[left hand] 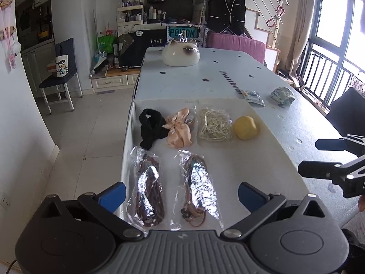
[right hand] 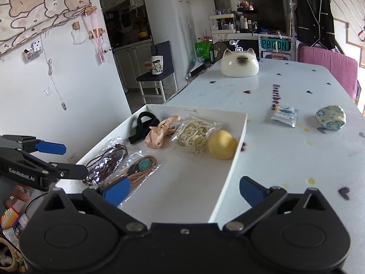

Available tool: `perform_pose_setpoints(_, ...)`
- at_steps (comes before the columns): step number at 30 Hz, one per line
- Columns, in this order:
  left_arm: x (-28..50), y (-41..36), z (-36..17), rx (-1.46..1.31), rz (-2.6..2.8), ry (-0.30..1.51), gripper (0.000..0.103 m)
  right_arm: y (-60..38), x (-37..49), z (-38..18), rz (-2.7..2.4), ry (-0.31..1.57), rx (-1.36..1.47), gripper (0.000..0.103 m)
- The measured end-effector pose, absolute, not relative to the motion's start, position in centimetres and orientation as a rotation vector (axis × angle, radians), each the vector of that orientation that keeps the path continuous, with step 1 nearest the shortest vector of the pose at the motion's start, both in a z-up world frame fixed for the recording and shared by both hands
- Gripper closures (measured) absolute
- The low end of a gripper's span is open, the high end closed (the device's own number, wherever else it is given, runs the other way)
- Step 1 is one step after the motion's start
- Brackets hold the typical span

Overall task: Organize soft objects
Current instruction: 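Withdraw both open tools toward the white packet and floral pouch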

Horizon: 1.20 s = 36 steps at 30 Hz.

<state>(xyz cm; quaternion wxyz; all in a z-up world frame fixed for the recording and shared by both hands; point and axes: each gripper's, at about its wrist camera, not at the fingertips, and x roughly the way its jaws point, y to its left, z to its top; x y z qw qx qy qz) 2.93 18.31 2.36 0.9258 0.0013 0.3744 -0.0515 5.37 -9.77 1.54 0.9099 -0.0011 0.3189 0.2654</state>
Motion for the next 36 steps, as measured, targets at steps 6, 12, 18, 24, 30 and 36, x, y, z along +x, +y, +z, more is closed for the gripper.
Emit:
perform_pose_setpoints(6, 3.7, 16.6, 3.5, -0.030, -0.113, 0.745, 0.000, -12.1, 6.0, 2.1, 0.519, 0.635, -0.002, 0.000)
perform_pose_setpoints(12, 5.6, 13.6, 4.2, -0.031, -0.134, 0.730, 0.000, -15.2, 6.9, 2.6, 0.471, 0.609, 0.016, 0.000)
perform_pose_setpoints(18, 8.4, 9.9, 4.5, -0.099, -0.161, 0.709, 0.000, -18.5, 8.2, 3.0, 0.423, 0.586, 0.034, 0.000)
perform_pose_setpoints(24, 11.3, 5.1, 5.0, -0.107, -0.221, 0.683, 0.000, -22.3, 9.6, 3.7, 0.355, 0.559, 0.050, 0.000)
perform_pose_setpoints(30, 14.4, 0.9, 5.9, -0.139, -0.274, 0.661, 0.000, -26.0, 10.9, 4.5, 0.293, 0.523, 0.061, 0.000)
perform_pose_setpoints(36, 18.0, -2.4, 6.9, -0.224, -0.290, 0.634, 0.000, -29.3, 13.3, 4.8, 0.226, 0.509, 0.092, 0.000)
